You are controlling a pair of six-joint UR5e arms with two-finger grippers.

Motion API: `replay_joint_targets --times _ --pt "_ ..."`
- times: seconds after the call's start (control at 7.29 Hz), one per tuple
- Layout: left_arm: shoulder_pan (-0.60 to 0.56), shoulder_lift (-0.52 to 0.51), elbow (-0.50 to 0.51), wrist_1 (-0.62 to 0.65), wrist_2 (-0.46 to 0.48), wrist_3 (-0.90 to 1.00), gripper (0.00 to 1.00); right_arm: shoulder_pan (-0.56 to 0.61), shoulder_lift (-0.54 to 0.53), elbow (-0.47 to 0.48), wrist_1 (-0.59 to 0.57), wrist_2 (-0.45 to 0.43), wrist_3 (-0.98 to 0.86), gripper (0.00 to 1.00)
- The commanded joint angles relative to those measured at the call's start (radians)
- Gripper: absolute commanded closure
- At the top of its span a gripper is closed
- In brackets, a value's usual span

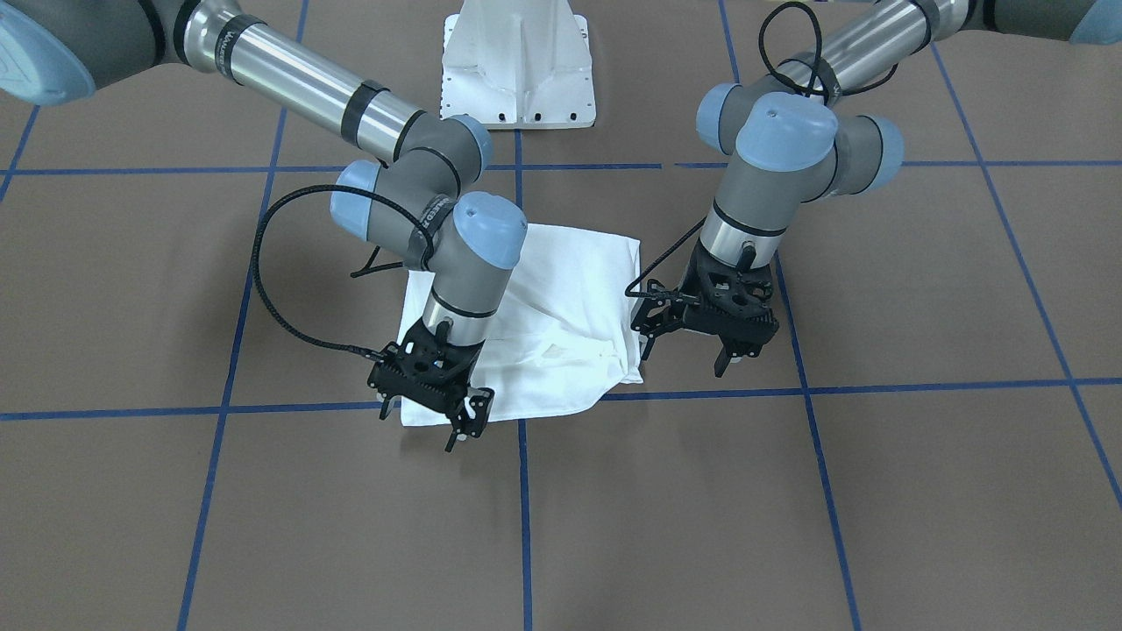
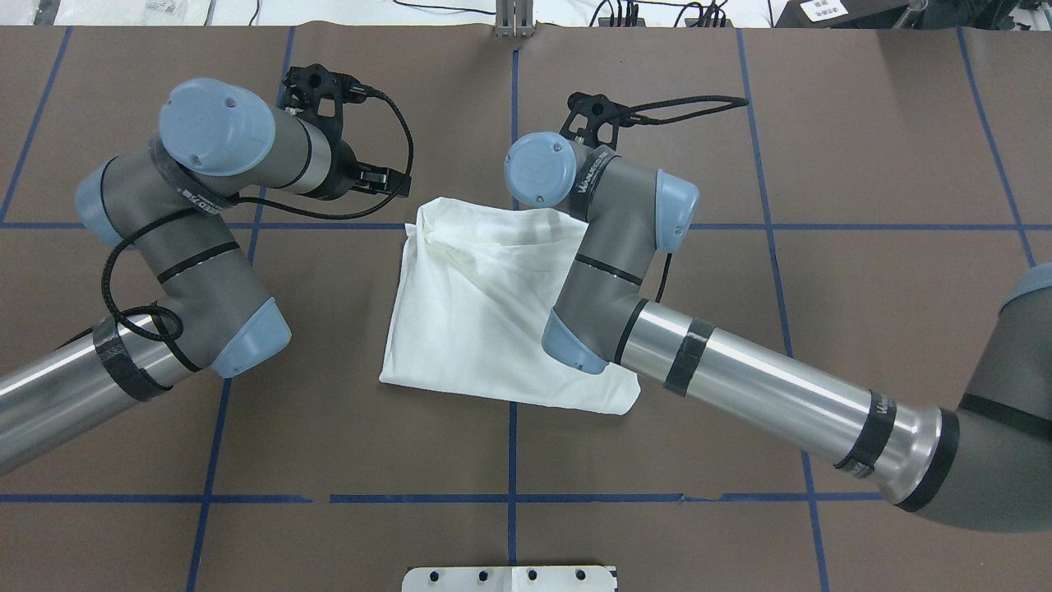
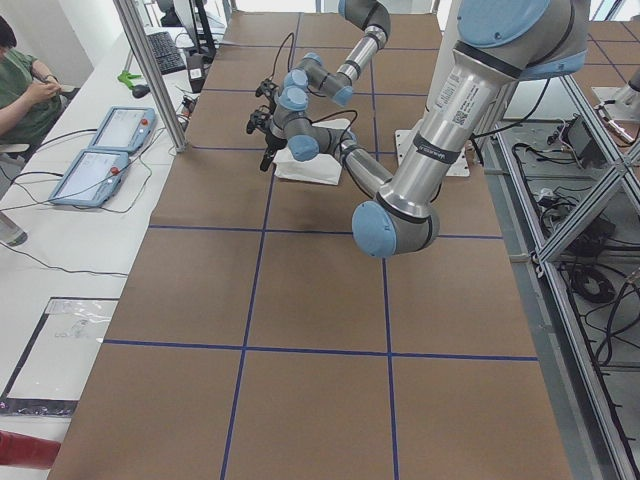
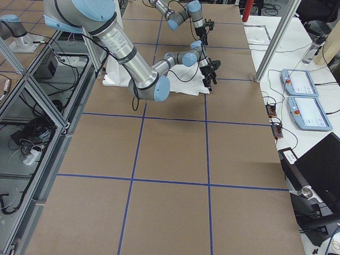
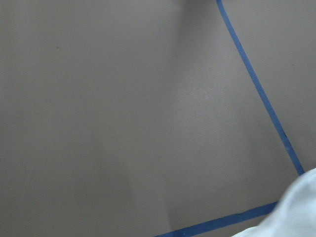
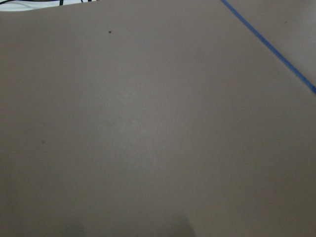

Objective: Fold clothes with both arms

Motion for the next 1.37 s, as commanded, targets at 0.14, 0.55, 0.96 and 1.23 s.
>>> replay_joint_targets --times 0.14,0.55,0.96,1.23 --pt "0.083 -0.014 0.009 0.004 0.011 -0.106 0.00 0.050 -0.012 0.083 0.002 0.098 -0.062 0.00" --pt "0.165 -0.016 0.011 0.004 0.104 -0.144 0.00 0.048 -0.031 0.100 0.042 0.115 -0.059 0.00" --pt "0.189 -0.037 0.073 0.011 0.139 -0.146 0.00 0.048 -0.040 0.106 0.047 0.115 -0.062 0.00" --pt "0.134 -0.150 0.240 -0.001 0.181 -0.217 0.00 0.048 -0.045 0.108 0.047 0.115 -0.062 0.00"
